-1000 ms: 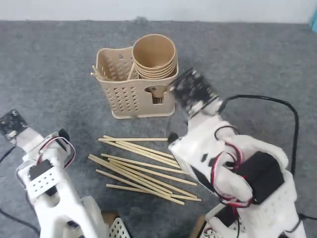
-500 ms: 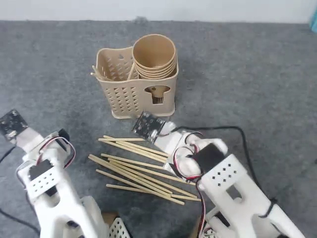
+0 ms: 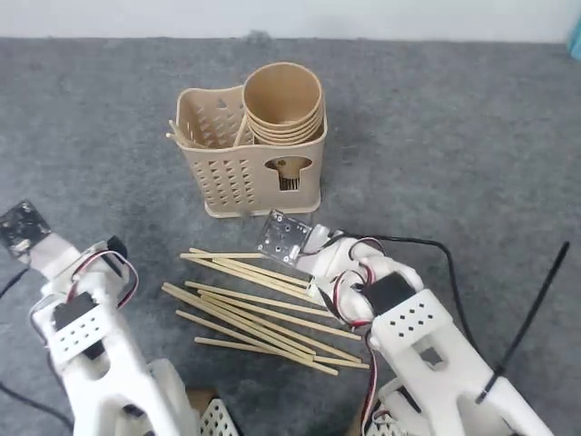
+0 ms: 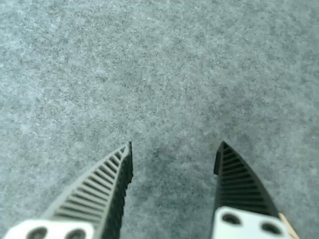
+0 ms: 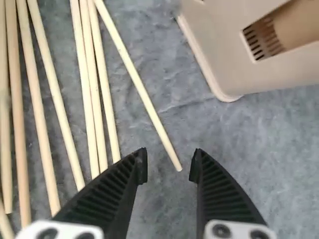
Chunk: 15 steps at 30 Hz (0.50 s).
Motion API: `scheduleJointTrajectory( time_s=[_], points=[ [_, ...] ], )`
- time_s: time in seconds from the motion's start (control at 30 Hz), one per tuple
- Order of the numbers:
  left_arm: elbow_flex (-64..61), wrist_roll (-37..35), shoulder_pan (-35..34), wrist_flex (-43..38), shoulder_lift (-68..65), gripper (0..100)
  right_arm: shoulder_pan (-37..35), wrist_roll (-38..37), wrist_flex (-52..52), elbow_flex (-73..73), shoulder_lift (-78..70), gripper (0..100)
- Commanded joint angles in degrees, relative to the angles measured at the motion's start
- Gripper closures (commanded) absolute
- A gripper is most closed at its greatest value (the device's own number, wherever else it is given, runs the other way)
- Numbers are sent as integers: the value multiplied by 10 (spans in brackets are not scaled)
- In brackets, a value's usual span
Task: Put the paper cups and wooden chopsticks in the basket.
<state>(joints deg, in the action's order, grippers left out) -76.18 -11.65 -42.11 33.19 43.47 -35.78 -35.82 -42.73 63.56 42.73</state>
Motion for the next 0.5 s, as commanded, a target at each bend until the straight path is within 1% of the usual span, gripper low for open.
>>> scheduleJointTrajectory(
  time_s=[0.0,0.13,0.3,0.47],
  points=[
    [1,-4,3,-15,3,742,11,-19,39,4,-3,853],
    [1,-4,2,-15,3,742,12,-28,74,1,-71,853],
    [1,-4,2,-15,3,742,12,-25,157,-2,-162,853],
    [1,-4,2,-15,3,742,27,-25,169,-44,-241,853]
  ],
)
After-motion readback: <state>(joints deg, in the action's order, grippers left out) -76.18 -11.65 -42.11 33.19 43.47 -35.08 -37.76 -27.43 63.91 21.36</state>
